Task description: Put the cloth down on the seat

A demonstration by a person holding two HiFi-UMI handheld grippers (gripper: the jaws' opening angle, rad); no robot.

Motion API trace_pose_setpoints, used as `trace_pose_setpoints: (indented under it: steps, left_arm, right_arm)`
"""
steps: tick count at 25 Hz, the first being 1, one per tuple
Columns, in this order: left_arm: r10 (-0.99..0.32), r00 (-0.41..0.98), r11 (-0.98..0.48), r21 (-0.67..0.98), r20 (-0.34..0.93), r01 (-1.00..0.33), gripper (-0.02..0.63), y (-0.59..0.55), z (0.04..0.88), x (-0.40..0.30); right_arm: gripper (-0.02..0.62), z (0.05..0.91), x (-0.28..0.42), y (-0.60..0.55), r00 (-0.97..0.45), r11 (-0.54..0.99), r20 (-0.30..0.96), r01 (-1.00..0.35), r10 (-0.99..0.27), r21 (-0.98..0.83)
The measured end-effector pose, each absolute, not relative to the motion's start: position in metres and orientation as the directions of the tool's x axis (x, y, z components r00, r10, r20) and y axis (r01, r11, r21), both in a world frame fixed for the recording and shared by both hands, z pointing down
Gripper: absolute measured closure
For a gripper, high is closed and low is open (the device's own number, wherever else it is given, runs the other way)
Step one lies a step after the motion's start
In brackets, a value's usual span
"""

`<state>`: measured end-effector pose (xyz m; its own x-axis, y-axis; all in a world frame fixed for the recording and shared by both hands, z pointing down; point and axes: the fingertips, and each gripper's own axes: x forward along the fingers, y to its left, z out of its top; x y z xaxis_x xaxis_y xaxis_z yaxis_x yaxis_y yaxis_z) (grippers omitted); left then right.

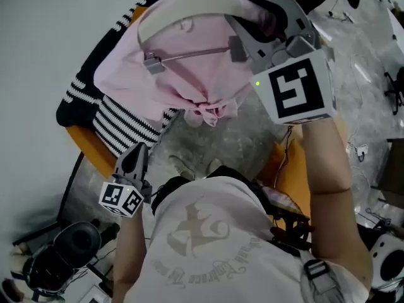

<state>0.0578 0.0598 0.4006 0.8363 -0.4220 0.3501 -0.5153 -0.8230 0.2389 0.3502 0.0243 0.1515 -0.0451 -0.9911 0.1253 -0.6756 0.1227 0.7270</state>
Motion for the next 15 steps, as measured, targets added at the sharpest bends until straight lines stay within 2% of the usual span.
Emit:
trace_pose_setpoints:
  steps: [6, 15]
  left_arm:
    - [-0.481, 0.805, -0.765, 0.282, 0.348, -0.579, 0.595, 0.054, 0.427, 0.033]
    - [-0.496, 0.810, -0.748, 0.319, 0.314, -0.582, 0.595, 0.018, 0.431, -0.007]
  right_arm:
    - [0.462, 0.140, 0.322, -0.003, -0.133, 0.179, 0.121, -0.696, -0.984, 0.695]
    - [0.462, 0.132, 0.264, -0.055, -0.152, 0.214, 0.151, -0.690, -0.977, 0.691]
